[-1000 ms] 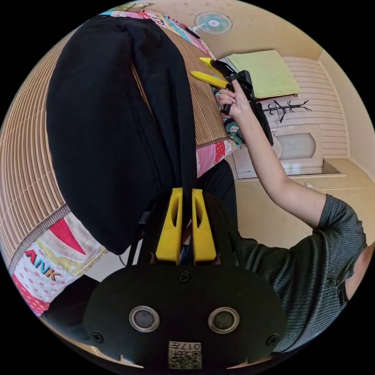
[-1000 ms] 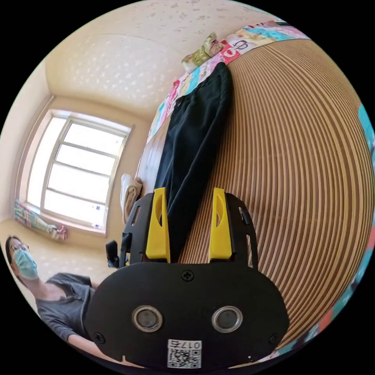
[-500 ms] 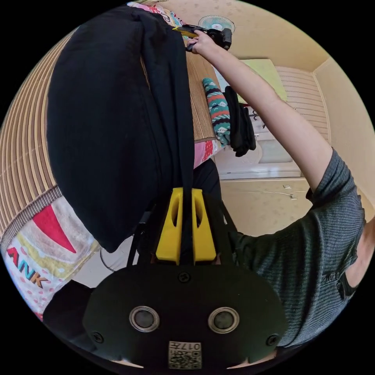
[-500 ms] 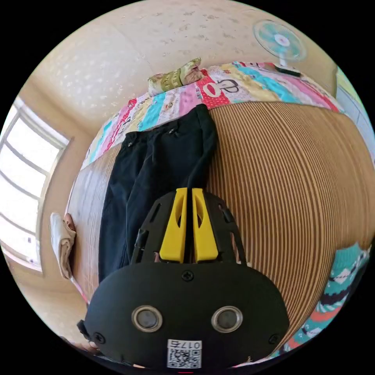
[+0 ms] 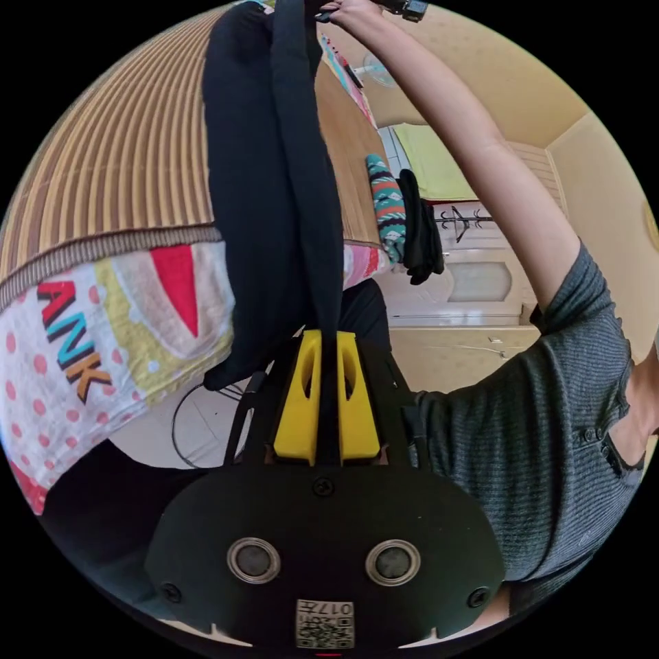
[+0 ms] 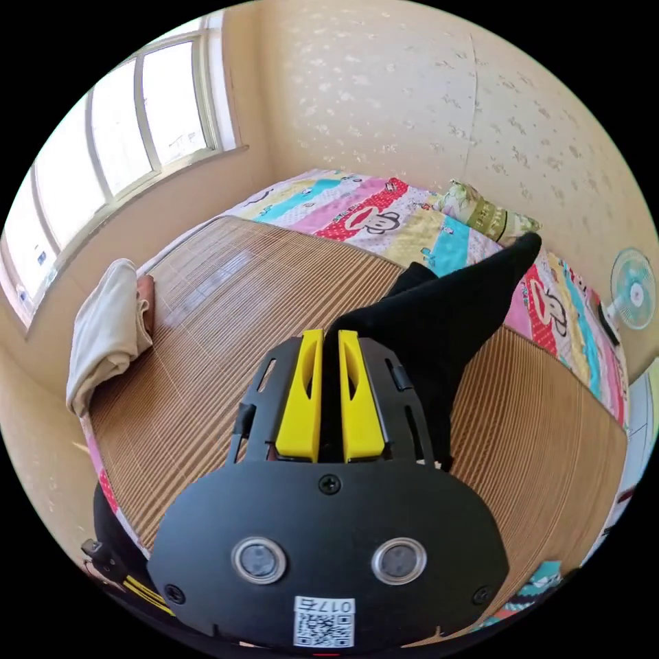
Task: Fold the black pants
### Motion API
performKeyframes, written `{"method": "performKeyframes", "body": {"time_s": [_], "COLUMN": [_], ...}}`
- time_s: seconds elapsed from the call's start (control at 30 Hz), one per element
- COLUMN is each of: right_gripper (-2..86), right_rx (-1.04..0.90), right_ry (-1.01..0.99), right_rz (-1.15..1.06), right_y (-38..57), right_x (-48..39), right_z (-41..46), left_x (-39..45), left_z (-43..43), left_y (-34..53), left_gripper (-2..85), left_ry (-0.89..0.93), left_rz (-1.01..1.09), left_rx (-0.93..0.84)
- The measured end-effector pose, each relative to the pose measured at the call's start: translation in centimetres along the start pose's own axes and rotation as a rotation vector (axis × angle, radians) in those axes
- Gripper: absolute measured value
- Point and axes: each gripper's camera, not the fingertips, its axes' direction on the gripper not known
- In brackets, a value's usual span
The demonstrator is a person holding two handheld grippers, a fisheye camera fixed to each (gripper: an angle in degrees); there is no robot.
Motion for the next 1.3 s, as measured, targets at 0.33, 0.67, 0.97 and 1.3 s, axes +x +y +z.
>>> {"method": "performKeyframes", "body": {"time_s": [0.33, 0.67, 0.97, 1.3], "right_gripper": [2.6, 3.6, 6.1, 10.9], "right_rx": [0.053, -0.033, -0.128, -0.287], "right_ry": [-0.243, -0.329, -0.354, -0.409], "right_rz": [0.088, 0.183, 0.212, 0.233], "right_y": [17.0, 39.7, 43.2, 42.5], "right_x": [2.5, 3.2, 4.7, 4.7], "right_z": [-5.5, -17.0, -20.0, -17.7], "left_x": [0.5, 3.2, 4.0, 12.7], "left_z": [2.1, 1.4, 5.4, 0.1], "left_y": [-0.7, 1.1, 2.7, 1.1], "left_gripper": [3.7, 0.3, 3.9, 9.9], "left_ry": [-0.052, 0.164, -0.231, -0.270], "left_rz": [-0.046, 0.153, -0.084, 0.081], "left_rx": [-0.064, -0.054, -0.099, 0.350]}}
